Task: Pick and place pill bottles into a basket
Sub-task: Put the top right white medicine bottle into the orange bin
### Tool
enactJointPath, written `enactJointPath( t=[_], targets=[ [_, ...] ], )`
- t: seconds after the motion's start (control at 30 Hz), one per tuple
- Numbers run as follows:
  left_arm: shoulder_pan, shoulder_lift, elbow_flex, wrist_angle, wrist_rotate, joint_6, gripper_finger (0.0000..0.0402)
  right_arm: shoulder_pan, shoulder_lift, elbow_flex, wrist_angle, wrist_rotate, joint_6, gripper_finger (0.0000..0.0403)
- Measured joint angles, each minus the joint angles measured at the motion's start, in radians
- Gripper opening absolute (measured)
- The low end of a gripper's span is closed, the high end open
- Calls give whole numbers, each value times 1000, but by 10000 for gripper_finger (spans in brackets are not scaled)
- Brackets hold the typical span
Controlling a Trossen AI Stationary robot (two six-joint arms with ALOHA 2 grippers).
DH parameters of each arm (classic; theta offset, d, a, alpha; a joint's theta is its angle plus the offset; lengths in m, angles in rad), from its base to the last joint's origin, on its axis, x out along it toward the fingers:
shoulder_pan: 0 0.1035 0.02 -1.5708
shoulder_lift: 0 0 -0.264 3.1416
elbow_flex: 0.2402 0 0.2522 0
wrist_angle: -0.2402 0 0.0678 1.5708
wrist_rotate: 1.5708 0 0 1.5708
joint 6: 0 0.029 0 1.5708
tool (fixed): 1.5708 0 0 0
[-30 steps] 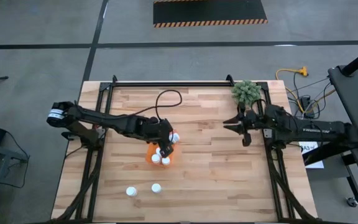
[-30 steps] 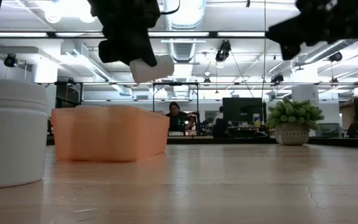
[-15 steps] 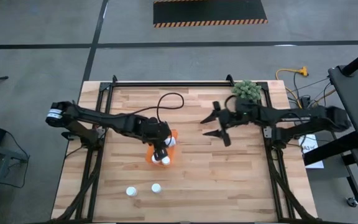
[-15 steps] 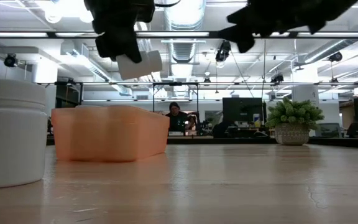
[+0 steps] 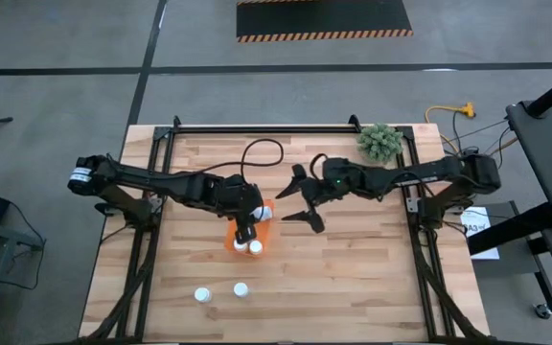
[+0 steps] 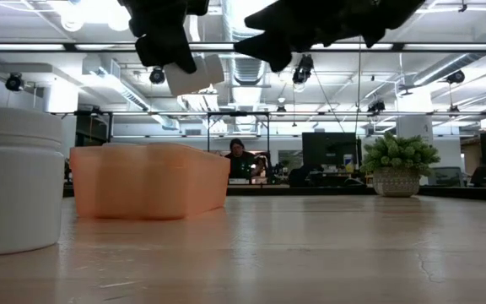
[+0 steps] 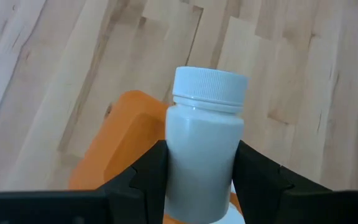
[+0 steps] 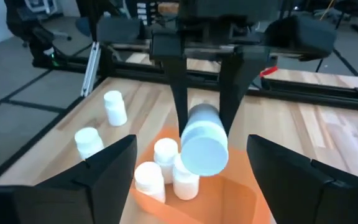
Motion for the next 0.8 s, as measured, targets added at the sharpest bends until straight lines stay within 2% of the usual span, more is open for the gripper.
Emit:
enactJointPath(
  t=[0.4, 0.8],
  targets=[
    [0, -12, 0, 10, -21, 2, 124, 4, 147, 120, -23, 1, -39, 284],
    [0, -29, -1, 46, -25, 9, 123, 3, 155, 124, -23, 4, -73, 255]
  ],
)
